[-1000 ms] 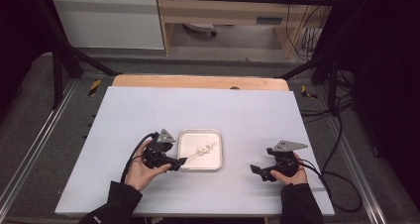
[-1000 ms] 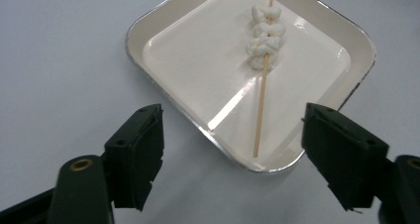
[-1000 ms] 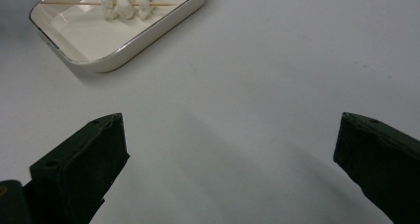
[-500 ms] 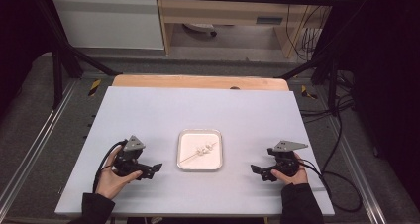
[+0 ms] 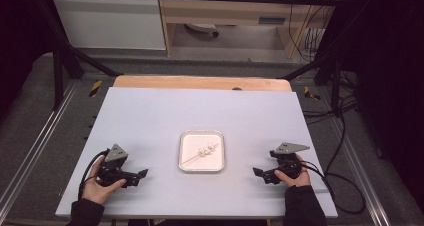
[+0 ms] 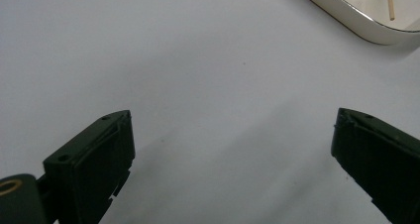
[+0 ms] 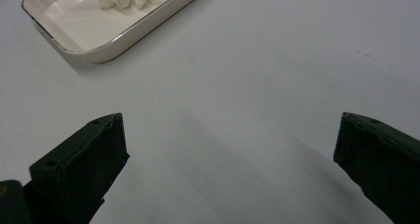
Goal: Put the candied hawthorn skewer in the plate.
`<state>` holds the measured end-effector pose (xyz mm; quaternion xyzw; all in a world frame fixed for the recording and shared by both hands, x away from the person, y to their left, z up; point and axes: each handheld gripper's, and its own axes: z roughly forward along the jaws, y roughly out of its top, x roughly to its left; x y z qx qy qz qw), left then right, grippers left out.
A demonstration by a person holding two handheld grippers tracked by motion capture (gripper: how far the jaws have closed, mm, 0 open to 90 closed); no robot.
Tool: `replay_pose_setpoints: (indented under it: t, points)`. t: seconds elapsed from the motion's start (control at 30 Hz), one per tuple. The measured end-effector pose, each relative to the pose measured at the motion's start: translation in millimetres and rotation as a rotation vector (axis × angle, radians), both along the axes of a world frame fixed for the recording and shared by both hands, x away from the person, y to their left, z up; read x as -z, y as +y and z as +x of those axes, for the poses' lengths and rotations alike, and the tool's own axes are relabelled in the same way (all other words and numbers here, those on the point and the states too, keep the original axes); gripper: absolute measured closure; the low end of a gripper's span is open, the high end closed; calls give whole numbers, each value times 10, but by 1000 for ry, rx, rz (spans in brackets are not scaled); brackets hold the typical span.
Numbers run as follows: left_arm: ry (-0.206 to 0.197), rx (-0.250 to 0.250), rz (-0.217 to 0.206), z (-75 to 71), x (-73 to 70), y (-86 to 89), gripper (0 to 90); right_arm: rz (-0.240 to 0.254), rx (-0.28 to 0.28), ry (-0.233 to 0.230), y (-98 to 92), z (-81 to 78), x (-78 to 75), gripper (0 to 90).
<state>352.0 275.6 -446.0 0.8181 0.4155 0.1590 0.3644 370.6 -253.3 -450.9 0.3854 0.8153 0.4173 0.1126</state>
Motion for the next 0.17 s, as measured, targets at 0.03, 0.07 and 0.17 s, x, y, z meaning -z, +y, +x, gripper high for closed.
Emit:
replay_pose_setpoints:
  t: [0.03, 0.07, 0.17]
  points:
    - [0, 3, 2, 1, 4, -5, 30, 0, 0, 3, 2, -2, 0, 7]
    - [5, 5, 1, 2, 11, -12, 30, 1, -1, 2, 4, -1, 4, 7]
    - [5, 7, 7, 10, 16, -22, 30, 0, -3, 4, 6, -2, 5, 7]
